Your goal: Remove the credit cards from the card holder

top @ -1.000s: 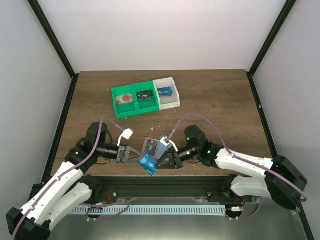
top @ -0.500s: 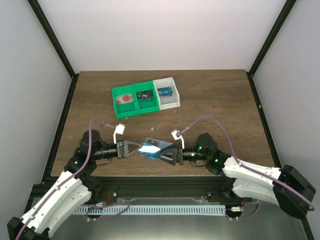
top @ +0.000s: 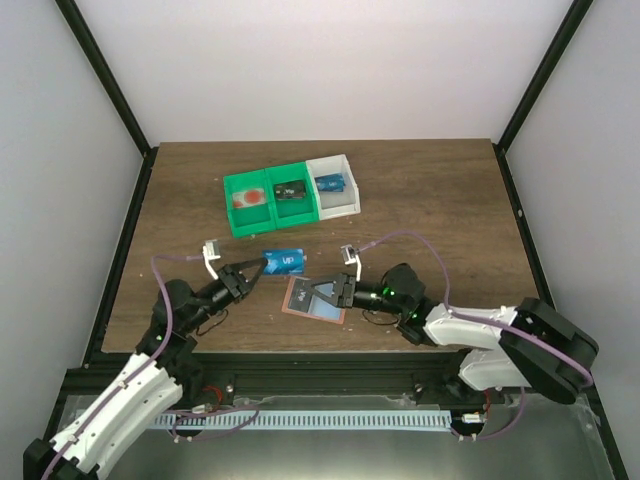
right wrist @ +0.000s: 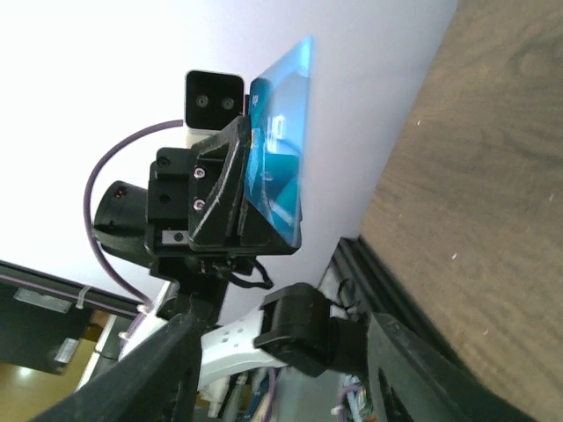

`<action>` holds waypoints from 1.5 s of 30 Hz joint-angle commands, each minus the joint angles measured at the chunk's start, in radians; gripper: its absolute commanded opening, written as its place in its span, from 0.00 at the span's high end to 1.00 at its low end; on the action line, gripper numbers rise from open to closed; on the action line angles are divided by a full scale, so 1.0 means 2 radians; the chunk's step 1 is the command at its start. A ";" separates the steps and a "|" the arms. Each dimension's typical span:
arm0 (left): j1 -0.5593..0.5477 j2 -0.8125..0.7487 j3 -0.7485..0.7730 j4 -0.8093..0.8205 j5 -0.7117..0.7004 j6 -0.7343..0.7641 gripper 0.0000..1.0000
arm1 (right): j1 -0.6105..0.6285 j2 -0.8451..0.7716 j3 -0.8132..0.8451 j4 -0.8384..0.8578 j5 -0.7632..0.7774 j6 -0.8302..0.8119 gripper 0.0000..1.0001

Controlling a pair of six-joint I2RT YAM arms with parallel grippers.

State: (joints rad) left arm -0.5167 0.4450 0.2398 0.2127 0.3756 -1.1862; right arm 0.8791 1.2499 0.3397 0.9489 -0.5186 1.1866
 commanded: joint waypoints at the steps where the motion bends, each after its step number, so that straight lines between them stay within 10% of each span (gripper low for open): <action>1: 0.000 0.015 -0.003 0.071 -0.044 -0.041 1.00 | 0.001 0.024 0.032 0.072 0.027 0.042 0.55; 37: 0.000 0.006 -0.020 0.072 -0.045 -0.061 0.99 | 0.002 0.065 0.094 0.017 0.066 0.032 0.99; 45: 0.000 0.000 0.046 -0.068 -0.083 0.050 0.27 | -0.020 0.027 0.113 -0.107 0.075 -0.040 1.00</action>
State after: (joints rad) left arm -0.5167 0.4538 0.2447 0.2329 0.2623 -1.2274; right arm 0.8749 1.3609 0.5159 0.8753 -0.3916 1.2098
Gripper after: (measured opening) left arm 0.640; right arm 0.014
